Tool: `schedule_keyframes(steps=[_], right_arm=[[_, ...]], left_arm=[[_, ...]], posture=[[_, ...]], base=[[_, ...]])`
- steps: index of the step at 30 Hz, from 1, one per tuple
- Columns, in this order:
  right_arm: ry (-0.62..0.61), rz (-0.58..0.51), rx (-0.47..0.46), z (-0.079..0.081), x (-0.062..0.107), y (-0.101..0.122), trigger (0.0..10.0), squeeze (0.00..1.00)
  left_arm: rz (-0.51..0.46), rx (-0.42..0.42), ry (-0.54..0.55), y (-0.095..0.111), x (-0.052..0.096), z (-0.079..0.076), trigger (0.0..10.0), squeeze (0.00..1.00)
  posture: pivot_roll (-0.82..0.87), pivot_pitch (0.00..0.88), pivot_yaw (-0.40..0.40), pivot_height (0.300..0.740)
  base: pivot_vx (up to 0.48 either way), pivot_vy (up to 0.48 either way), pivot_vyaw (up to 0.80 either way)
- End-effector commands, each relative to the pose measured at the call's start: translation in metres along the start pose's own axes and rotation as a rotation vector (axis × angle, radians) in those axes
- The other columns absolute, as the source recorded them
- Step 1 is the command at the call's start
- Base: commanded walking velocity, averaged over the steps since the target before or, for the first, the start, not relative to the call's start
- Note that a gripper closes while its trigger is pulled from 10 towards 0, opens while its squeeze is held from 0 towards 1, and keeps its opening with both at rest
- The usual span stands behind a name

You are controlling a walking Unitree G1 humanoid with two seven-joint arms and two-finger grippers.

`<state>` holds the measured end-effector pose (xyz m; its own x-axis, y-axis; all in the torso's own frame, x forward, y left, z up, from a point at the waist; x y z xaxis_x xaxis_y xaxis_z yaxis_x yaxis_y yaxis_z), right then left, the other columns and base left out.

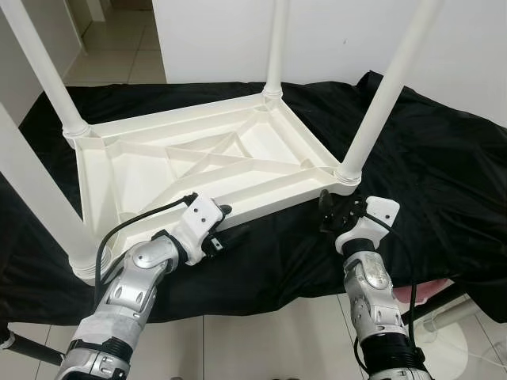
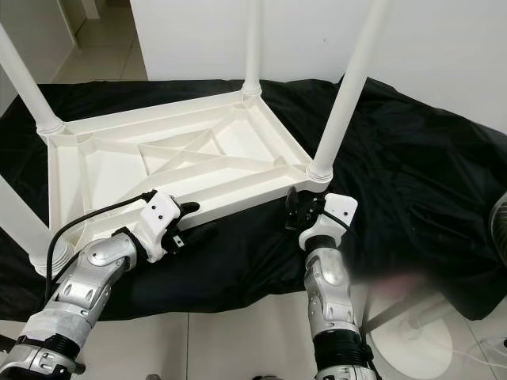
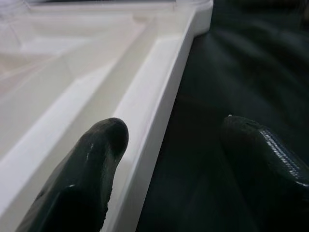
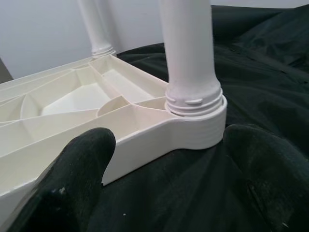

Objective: Building children table

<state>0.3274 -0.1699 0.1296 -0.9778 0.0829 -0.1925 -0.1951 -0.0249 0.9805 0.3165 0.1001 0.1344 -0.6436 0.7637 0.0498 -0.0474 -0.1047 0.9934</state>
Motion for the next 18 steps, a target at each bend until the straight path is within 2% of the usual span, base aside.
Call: schedule_keyframes(steps=[1,4,5,7,10,12,13,14,18], right_arm=[[-0.009,0.006,0.007,-0.001,0.002,-0.003,10.0,0.00],[-0.010,0.006,0.007,0.000,0.002,-0.003,10.0,0.00],[-0.007,0.006,0.006,0.001,0.002,-0.004,10.0,0.00],[-0.005,0.005,0.007,0.001,0.002,-0.004,10.0,0.00],[-0.005,0.005,0.007,0.001,0.002,-0.004,10.0,0.00],[-0.004,0.005,0.009,0.000,0.001,-0.004,10.0,0.00],[-0.004,0.005,0.009,0.000,0.001,-0.004,10.0,0.00],[0.001,0.005,0.011,0.001,-0.001,-0.004,10.0,0.00],[0.010,0.004,0.012,0.003,-0.003,-0.003,10.0,0.00]], left_arm=[[-0.029,-0.004,0.050,0.004,0.006,0.005,10.0,0.00],[-0.065,-0.006,0.087,0.009,0.011,0.007,10.0,0.00],[-0.096,0.002,0.139,0.013,0.019,0.011,10.0,0.00],[-0.127,0.006,0.166,0.017,0.029,0.012,10.0,0.00],[-0.128,0.008,0.160,0.017,0.035,0.012,10.0,0.00],[-0.113,-0.022,0.153,0.013,0.052,0.010,10.0,0.00],[-0.113,-0.022,0.153,0.013,0.052,0.010,10.0,0.00],[-0.095,-0.026,0.164,0.009,0.063,0.011,10.0,0.00],[-0.072,-0.018,0.176,0.007,0.068,0.012,10.0,0.00]], posture=[[-0.04,0.070,-0.001,0.740],[-0.04,0.074,-0.001,0.740],[-0.03,0.076,0.001,0.740],[-0.03,0.078,-0.001,0.740],[-0.03,0.078,-0.003,0.740],[-0.02,0.082,-0.009,0.740],[-0.02,0.082,-0.009,0.740],[-0.01,0.084,-0.017,0.740],[-0.01,0.085,-0.020,0.740]], base=[[0.000,0.000,0.00],[0.000,0.000,0.00],[0.000,0.000,0.00],[0.000,0.000,0.00],[0.000,0.000,0.00],[0.000,0.000,0.00],[0.000,0.000,0.00],[0.000,0.000,0.00],[0.000,0.000,0.00]])
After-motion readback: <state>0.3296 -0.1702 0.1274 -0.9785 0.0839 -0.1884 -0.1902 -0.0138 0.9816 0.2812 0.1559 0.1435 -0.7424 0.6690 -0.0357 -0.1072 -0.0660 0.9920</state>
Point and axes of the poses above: a point about 5 cm out from each wrist's last joint towards the gripper, its own x axis pointing back from the gripper into the wrist, its own y axis along the axis of the wrist's last joint, z = x × y, the point moved 2 cm from there along -x, pointing out of the wrist towards the gripper, and after that the axes turned 9 degrees about x, right-handed, at the moved point
